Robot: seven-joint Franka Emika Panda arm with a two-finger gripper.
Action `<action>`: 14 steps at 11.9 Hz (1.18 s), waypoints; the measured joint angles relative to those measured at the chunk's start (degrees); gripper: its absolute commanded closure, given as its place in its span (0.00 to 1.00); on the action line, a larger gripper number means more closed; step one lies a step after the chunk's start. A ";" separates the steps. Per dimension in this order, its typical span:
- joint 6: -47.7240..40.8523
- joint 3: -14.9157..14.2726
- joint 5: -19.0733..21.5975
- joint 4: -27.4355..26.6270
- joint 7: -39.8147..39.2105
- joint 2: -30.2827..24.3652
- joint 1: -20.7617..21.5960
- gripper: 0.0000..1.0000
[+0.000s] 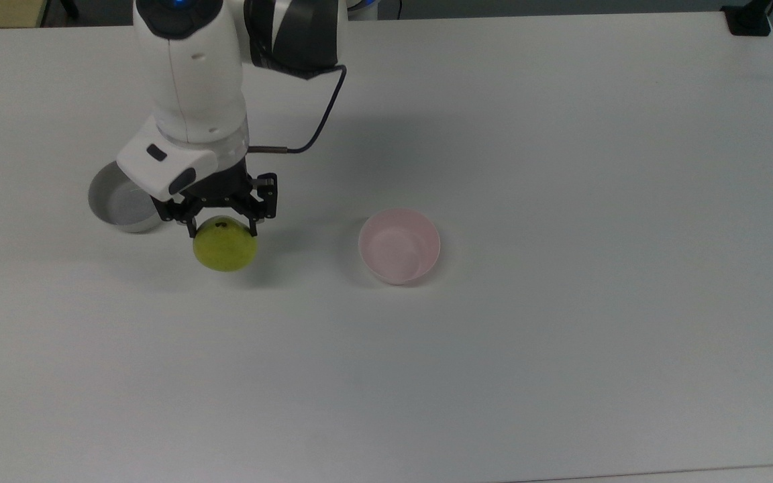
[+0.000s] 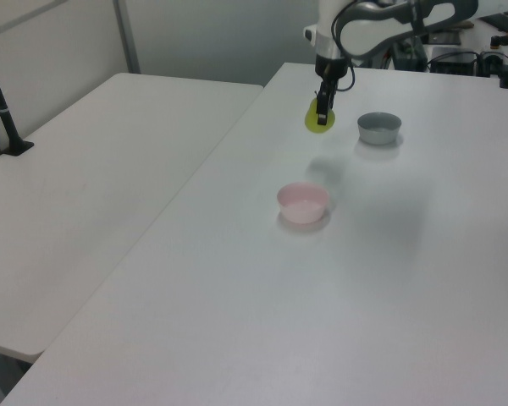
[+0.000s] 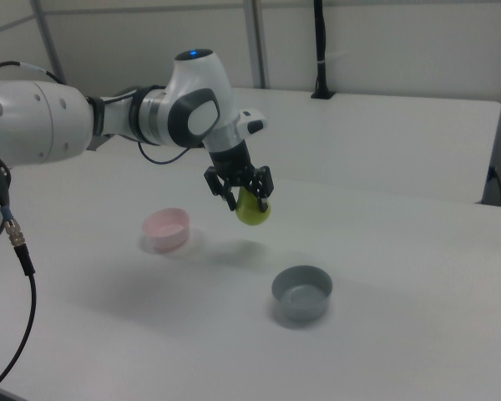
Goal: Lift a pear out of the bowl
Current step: 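Lower the pear onto the table beside the grey bowl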
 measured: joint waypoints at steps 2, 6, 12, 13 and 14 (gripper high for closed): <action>1.49 0.02 0.00 -0.66 0.00 2.04 0.04 0.56; 4.71 0.02 0.00 -0.87 0.00 5.38 0.05 0.56; 6.96 0.04 0.00 -1.10 0.00 7.03 0.05 0.39; 6.96 0.04 0.00 -1.10 0.00 7.02 0.06 0.27; 6.96 0.04 0.00 -1.10 0.00 7.02 0.06 0.15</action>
